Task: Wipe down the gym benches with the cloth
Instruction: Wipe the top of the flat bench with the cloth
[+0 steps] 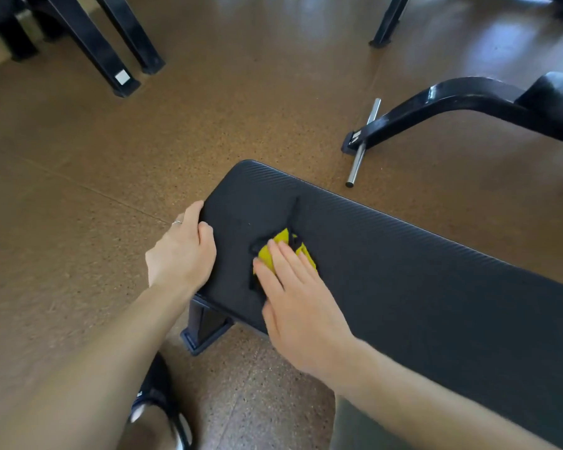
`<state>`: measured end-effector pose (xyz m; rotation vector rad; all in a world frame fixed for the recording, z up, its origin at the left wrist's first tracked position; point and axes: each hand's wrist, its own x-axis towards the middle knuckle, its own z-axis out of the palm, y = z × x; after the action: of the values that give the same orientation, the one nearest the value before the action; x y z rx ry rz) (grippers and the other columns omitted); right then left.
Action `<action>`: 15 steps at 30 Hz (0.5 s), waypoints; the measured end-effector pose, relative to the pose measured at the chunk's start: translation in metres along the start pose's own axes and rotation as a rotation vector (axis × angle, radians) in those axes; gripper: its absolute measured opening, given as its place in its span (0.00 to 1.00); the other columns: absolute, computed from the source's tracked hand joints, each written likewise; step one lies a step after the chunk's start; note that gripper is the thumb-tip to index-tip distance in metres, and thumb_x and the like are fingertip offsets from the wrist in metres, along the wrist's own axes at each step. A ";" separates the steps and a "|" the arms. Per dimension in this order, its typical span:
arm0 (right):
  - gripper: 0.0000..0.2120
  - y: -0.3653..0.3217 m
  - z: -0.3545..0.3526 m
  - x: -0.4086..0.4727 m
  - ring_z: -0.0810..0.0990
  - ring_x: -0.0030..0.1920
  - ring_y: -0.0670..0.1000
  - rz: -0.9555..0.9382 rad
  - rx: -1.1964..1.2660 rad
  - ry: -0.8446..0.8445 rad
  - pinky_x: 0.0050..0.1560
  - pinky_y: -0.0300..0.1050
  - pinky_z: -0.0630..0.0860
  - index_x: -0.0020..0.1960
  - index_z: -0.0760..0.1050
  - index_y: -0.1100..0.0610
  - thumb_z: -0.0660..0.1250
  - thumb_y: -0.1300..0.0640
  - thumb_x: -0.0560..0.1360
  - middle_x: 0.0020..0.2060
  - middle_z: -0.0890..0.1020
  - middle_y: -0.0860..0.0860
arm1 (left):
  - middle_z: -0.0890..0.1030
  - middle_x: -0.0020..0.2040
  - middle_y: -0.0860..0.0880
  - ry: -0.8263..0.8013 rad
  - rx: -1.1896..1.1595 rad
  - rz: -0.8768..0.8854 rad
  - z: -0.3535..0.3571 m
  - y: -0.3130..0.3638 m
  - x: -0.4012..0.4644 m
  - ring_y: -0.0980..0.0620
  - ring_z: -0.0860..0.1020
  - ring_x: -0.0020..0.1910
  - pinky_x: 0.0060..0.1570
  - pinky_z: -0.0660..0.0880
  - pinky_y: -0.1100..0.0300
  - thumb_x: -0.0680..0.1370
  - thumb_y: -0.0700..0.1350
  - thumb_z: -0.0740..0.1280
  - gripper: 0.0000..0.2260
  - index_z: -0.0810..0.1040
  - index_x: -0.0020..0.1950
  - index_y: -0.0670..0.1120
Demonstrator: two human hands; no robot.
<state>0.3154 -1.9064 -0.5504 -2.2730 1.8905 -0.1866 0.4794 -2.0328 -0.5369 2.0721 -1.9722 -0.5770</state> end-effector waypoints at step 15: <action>0.31 0.008 0.000 0.082 0.61 0.79 0.61 0.105 0.026 0.116 0.80 0.61 0.56 0.76 0.68 0.61 0.46 0.51 0.78 0.77 0.67 0.61 | 0.73 0.75 0.48 0.088 -0.108 -0.036 0.008 -0.007 -0.003 0.39 0.75 0.66 0.63 0.69 0.46 0.83 0.47 0.50 0.24 0.65 0.79 0.60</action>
<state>0.3228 -1.9879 -0.5539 -2.1835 2.0449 -0.3333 0.4821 -2.0289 -0.5470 2.0361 -1.8174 -0.5754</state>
